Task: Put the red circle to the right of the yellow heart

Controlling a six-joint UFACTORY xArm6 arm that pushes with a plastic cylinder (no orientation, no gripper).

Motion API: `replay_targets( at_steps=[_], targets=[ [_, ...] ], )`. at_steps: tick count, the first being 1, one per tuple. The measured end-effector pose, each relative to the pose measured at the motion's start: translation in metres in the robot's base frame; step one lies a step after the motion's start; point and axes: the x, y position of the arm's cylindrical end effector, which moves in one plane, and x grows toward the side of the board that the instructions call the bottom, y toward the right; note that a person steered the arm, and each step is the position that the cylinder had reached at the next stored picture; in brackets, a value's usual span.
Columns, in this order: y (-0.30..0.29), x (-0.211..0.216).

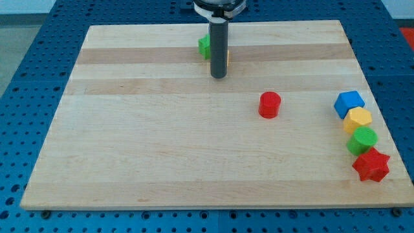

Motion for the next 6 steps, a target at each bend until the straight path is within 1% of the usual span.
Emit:
replay_targets(
  at_steps=[1, 2, 3, 4, 5, 6],
  targets=[
    [-0.001, -0.042],
    [-0.009, -0.029],
    [-0.013, 0.054],
    [0.042, 0.130],
    [0.091, 0.104],
    [0.105, 0.049]
  ],
)
